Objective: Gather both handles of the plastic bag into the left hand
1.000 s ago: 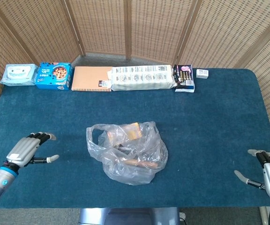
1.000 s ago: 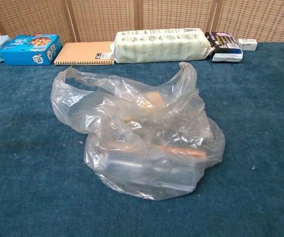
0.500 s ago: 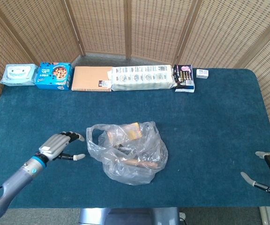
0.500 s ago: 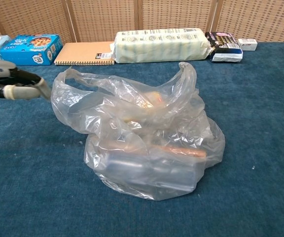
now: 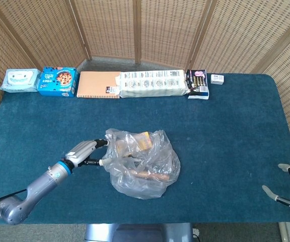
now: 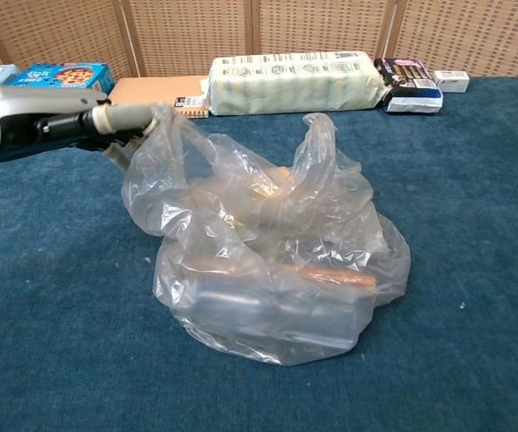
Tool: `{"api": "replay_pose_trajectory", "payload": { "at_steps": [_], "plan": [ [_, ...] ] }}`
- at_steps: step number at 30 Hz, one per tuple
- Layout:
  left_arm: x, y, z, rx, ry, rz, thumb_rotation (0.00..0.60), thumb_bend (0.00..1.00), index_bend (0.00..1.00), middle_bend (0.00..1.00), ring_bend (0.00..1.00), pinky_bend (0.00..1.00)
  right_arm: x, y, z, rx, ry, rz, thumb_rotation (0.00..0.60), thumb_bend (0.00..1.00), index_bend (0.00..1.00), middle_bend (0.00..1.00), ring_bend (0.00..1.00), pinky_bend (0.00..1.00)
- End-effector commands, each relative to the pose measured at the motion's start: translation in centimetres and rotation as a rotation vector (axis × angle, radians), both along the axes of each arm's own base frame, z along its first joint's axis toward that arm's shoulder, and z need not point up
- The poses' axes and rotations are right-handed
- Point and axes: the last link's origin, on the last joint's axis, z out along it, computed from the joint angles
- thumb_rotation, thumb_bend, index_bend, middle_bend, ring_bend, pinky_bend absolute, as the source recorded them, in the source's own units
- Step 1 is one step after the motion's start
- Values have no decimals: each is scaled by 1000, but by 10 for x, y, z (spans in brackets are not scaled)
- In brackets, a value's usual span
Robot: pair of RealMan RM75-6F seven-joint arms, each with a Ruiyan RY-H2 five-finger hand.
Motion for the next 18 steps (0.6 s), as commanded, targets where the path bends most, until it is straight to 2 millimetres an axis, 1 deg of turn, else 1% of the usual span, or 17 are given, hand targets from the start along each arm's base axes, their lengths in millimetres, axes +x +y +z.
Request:
{"api": "replay_pose_trajectory", "payload": {
  "at_steps": [1,9,13,18],
  "plan": [
    [17,2,-2,-29,-137,47,0,0,235,232,194,237,-1,1,0,0,-2,-2,244,198,305,383,375,326],
    [31,4,-5,-90,-364,170,0,0,235,232,194,240,-3,0,-1,2,-8,1,246,197,305,383,375,327],
    [34,7,-8,-74,-414,170,0,0,236,232,194,240,-4,1,-2,5,-10,0,245,197,305,383,375,326],
    [39,11,-22,-66,-529,237,0,0,235,232,194,240,-5,2,-1,1,-14,-2,245,198,305,383,375,326]
  ]
}}
